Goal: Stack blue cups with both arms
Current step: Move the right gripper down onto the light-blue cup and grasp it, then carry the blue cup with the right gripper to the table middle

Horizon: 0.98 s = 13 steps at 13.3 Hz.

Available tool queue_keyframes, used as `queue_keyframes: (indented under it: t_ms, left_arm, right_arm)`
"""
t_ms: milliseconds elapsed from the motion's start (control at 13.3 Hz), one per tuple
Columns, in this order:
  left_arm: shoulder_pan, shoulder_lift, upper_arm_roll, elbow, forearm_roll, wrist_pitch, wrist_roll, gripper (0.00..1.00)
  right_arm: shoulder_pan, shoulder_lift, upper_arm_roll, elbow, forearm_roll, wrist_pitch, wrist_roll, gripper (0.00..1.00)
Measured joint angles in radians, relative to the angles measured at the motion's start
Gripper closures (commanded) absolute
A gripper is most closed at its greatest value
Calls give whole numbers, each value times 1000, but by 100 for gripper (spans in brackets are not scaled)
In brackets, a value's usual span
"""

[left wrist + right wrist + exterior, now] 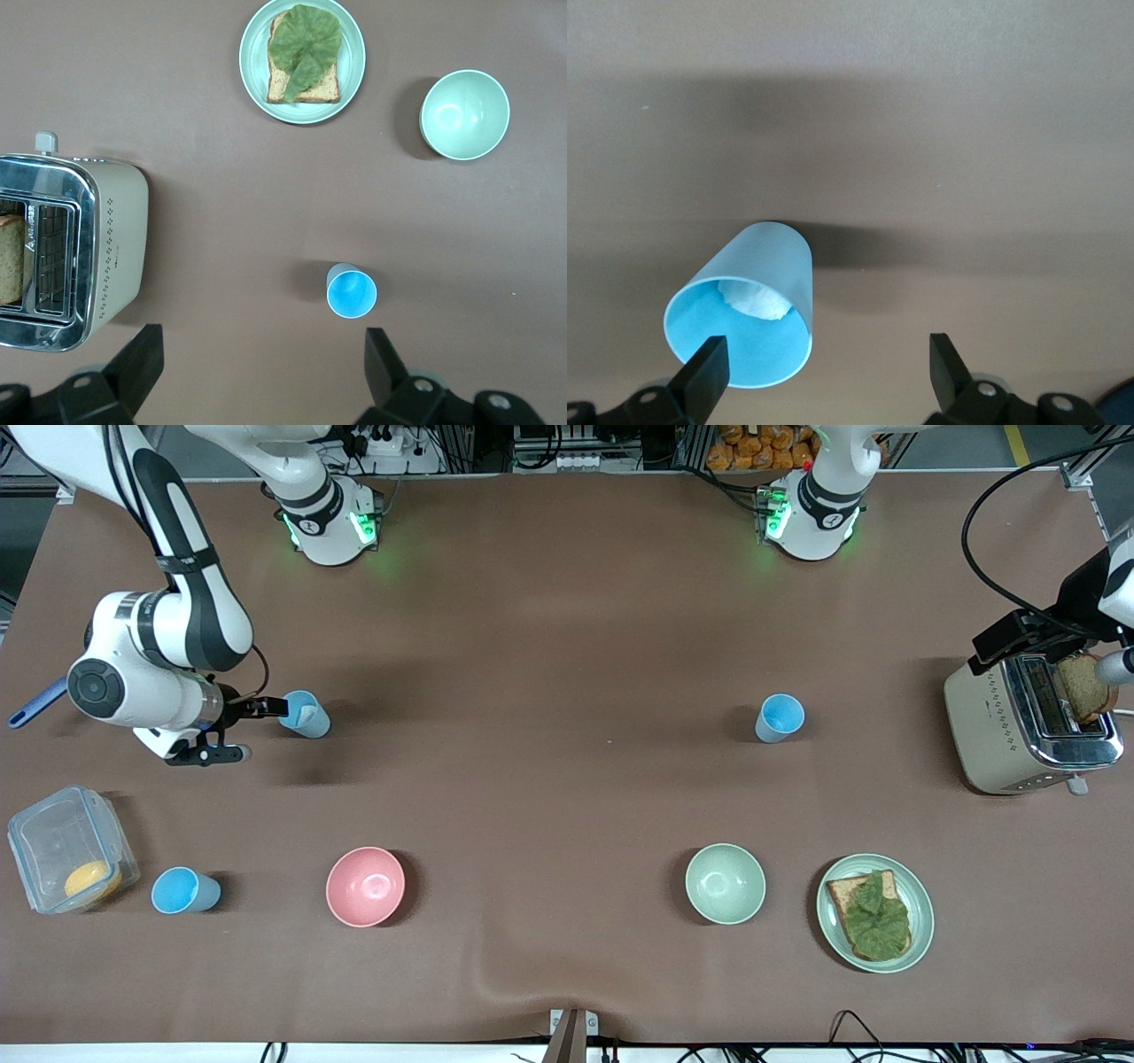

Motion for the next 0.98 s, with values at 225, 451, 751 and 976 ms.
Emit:
queue_keyframes:
  t_ms: [225,451,751,976]
  left_arm:
    - [0,0,0,0,0,0,0,0]
    - [0,0,0,0,0,0,0,0]
    - [-1,0,-6,0,0,0,0,0]
    - [-3,0,-17,0,0,0,0,0]
  right_arm:
    - [0,25,0,-12,0,21,0,35]
    - [0,51,0,-12,3,32,0,93]
    - [9,57,1,-12,39,26,1,100]
    - [21,57,2,4,84,-29,5,100]
